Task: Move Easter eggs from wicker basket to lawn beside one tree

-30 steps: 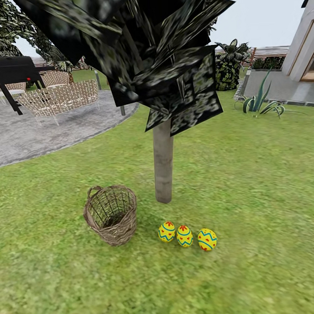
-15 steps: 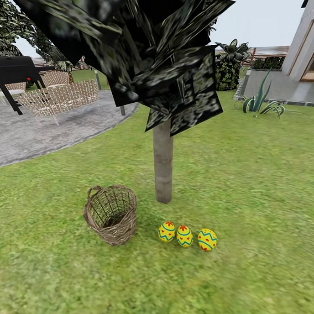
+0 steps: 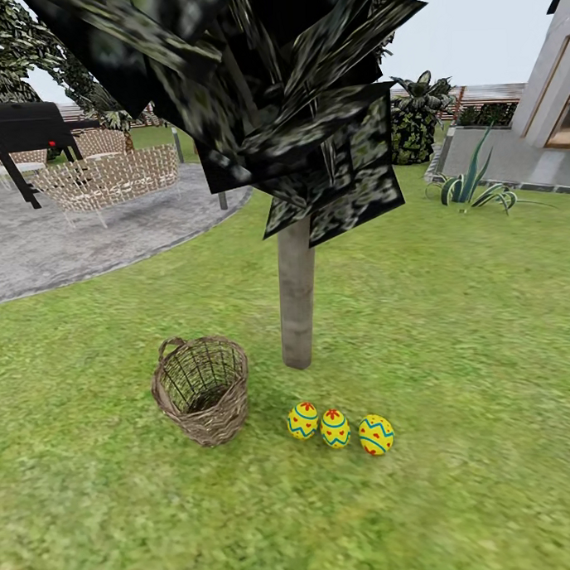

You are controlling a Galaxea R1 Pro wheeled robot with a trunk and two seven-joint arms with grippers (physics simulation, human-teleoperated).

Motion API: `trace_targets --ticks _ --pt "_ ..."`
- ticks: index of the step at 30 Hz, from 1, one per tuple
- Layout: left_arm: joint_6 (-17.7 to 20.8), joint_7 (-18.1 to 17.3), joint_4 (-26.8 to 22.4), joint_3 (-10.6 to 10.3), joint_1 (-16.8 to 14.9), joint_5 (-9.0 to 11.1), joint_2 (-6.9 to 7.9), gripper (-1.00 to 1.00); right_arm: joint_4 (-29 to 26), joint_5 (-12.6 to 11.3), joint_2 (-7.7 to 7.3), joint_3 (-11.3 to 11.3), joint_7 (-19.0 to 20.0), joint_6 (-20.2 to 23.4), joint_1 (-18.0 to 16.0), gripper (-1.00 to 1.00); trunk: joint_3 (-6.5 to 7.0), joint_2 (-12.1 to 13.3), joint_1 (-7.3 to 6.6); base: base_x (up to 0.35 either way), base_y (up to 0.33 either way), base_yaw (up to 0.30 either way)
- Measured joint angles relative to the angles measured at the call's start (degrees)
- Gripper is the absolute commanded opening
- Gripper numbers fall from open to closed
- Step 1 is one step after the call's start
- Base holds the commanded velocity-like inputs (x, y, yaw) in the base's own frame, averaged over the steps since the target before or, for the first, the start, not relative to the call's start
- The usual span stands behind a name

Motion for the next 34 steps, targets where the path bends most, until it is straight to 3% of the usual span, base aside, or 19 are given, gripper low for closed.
trace_targets --ticks 34 --pt "0.00 0.00 0.00 0.00 0.00 0.00 0.00 1.00 0.00 0.00 -0.01 0.00 0.00 0.00 0.34 1.00 0.00 0.00 0.00 0.000 0.000 0.000"
